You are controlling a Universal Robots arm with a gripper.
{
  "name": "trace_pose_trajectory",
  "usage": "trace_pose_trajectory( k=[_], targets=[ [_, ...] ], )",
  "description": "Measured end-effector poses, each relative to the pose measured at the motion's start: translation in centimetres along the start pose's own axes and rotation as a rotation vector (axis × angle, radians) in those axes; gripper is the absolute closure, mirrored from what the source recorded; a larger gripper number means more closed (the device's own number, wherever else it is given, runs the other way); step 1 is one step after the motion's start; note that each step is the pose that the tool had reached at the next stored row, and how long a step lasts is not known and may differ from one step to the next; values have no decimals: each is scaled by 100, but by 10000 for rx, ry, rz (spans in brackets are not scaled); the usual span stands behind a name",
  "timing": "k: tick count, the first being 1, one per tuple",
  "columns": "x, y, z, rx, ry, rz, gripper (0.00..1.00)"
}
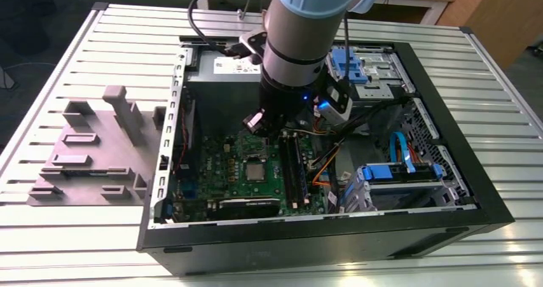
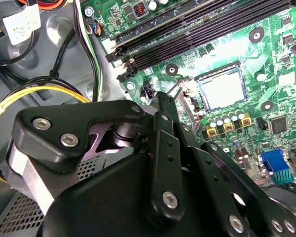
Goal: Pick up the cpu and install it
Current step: 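Close the cpu cover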
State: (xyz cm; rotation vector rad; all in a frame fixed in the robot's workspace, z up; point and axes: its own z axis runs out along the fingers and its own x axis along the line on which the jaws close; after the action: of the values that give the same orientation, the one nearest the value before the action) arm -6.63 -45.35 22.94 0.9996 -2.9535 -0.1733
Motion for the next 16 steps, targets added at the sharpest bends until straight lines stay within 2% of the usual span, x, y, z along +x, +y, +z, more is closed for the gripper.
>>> trace_pose_trajectory(
  k=[13,16],
  targets=[
    [17,-22,-10,9,21,-111,90],
    [17,-23,-11,6,52,-368,90]
  ],
)
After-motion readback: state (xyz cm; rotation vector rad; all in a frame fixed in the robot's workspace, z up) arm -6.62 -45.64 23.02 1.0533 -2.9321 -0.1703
